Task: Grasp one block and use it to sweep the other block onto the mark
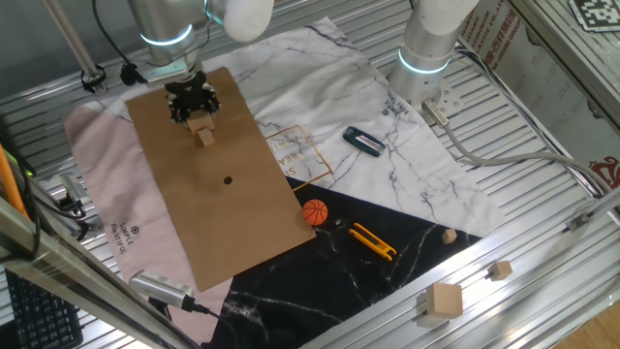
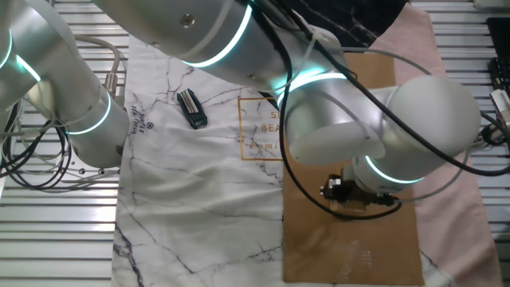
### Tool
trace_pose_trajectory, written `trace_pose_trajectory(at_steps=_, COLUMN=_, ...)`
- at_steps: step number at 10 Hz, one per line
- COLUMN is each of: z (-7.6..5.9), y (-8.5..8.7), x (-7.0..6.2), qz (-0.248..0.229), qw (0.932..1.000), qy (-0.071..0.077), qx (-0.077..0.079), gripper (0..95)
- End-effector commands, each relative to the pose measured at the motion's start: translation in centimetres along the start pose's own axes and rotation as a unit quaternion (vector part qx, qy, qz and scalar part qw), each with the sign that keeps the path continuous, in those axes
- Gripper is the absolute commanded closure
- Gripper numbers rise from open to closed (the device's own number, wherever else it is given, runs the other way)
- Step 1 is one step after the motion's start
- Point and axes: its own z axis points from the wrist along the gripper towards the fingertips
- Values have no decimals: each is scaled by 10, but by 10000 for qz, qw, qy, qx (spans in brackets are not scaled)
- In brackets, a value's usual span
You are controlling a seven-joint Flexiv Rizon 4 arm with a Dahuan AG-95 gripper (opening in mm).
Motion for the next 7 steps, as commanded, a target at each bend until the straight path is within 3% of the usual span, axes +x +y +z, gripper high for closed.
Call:
trace_pose_trajectory(at_steps=1, z=1, y=0, x=-4, qz=22, qw=10000, qy=20, qx=4, gripper=950)
trace_pose_trajectory(at_steps=7, z=2, y=1, x=-14, qz=59, qw=10000, qy=10, qx=6, gripper=950)
